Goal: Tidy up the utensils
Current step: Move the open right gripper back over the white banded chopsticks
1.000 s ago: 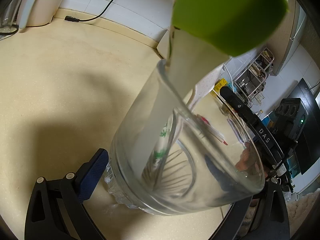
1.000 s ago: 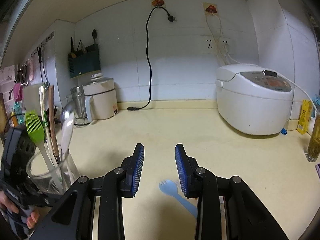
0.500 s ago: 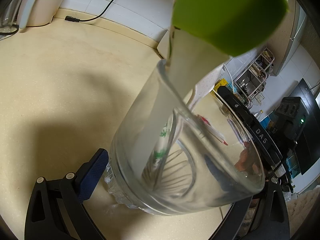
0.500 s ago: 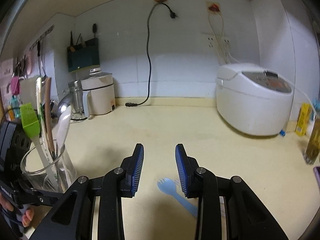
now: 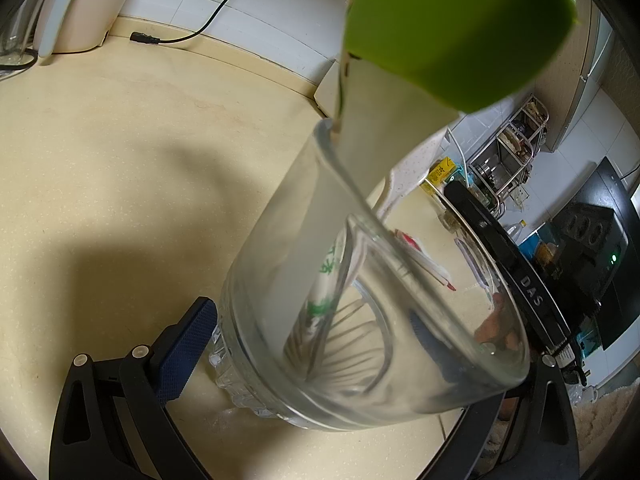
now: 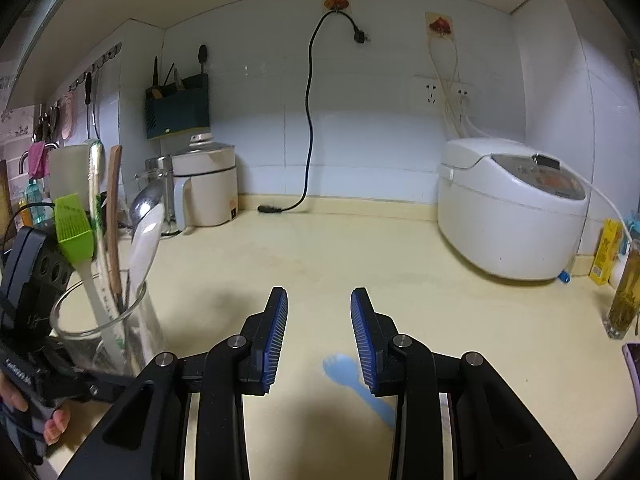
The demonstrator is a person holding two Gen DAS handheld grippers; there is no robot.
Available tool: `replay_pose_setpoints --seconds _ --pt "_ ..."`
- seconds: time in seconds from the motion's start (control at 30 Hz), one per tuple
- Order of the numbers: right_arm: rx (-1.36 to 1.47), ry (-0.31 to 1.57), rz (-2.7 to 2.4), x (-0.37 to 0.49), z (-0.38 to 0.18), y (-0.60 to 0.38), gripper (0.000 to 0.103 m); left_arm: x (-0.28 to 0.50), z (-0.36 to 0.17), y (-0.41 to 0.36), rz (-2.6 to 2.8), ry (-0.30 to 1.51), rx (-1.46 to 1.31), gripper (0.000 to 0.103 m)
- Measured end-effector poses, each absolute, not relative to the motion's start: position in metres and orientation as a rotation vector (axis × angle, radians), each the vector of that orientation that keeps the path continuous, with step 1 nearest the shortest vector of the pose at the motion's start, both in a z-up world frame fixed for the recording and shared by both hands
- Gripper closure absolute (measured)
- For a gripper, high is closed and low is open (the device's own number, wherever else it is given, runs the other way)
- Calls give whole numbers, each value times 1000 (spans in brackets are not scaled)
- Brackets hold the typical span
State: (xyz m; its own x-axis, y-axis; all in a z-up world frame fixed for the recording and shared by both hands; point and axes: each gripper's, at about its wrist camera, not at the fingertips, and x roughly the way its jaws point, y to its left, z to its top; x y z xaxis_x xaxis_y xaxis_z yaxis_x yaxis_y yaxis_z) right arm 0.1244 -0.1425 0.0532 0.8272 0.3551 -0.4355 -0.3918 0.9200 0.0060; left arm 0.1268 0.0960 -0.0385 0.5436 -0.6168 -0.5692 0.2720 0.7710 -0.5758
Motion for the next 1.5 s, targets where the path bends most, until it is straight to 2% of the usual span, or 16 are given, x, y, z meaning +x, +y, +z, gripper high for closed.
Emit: replay_pose_setpoints --seconds 0.23,0.5,0.63,0.77,0.83,1.2,1.5 --pt "-21 465 306 123 58 -196 70 127 -39 96 -549 842 -454 3" --pt "187 649 213 156 42 -287 70 127 -39 96 -549 842 -454 3" --pt "152 704 291 160 31 -269 70 127 -39 96 -549 843 -454 3" --pt "-27 717 316 166 22 -231 70 127 -39 96 -550 843 -454 3" --pt "-69 782 286 177 11 -228 70 127 -39 96 -550 843 -454 3" --pt "45 974 365 177 -6 -241 70 127 -39 96 -550 843 -454 3" --pt "62 1027 512 155 -5 -209 70 127 -38 96 -550 843 -454 3"
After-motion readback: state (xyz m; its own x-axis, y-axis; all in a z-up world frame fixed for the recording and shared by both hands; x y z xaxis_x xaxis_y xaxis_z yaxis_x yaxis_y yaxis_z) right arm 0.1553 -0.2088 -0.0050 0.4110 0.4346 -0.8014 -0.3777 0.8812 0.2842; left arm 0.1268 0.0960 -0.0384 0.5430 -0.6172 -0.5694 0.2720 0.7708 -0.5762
